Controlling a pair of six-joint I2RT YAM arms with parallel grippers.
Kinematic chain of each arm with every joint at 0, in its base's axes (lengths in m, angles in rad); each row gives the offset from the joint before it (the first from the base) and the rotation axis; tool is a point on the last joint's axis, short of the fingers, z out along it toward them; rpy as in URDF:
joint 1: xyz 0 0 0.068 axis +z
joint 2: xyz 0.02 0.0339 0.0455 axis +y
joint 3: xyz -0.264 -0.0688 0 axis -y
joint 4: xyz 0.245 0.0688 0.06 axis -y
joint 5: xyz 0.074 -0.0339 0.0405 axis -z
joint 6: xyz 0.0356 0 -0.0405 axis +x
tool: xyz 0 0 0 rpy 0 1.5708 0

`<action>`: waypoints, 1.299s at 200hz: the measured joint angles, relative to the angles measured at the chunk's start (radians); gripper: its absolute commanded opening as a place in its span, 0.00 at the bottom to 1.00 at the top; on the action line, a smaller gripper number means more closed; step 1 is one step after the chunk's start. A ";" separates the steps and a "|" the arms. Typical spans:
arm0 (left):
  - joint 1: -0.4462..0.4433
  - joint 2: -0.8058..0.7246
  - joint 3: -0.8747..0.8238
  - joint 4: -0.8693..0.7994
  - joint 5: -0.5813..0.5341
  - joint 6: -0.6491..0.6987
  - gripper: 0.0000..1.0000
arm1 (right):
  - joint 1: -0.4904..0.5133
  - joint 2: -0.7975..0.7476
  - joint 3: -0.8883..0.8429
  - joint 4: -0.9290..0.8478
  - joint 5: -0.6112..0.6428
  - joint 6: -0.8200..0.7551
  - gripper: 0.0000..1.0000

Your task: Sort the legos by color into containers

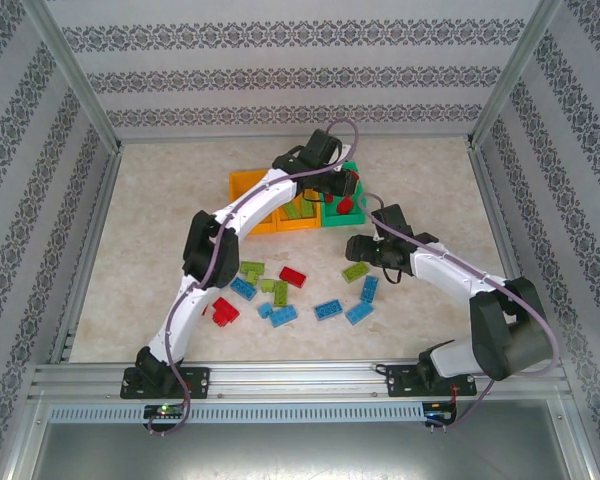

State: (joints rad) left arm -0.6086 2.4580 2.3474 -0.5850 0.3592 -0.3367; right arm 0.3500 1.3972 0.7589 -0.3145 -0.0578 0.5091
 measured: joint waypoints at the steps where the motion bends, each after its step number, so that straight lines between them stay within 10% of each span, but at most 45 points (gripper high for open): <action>1: 0.000 0.002 0.002 -0.001 0.000 0.000 0.16 | 0.000 0.000 0.000 -0.001 0.001 0.000 0.80; 157: 0.000 -0.147 -0.211 -0.054 -0.056 -0.045 1.00 | 0.137 0.097 0.133 -0.196 0.066 -0.177 0.94; 260: 0.005 -0.369 -0.420 0.049 -0.050 -0.119 1.00 | 0.152 0.203 0.228 -0.367 0.039 -0.452 0.92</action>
State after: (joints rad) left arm -0.6037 2.0895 1.9274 -0.5362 0.3096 -0.4553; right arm 0.5018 1.5997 0.9867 -0.6819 -0.0193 0.0574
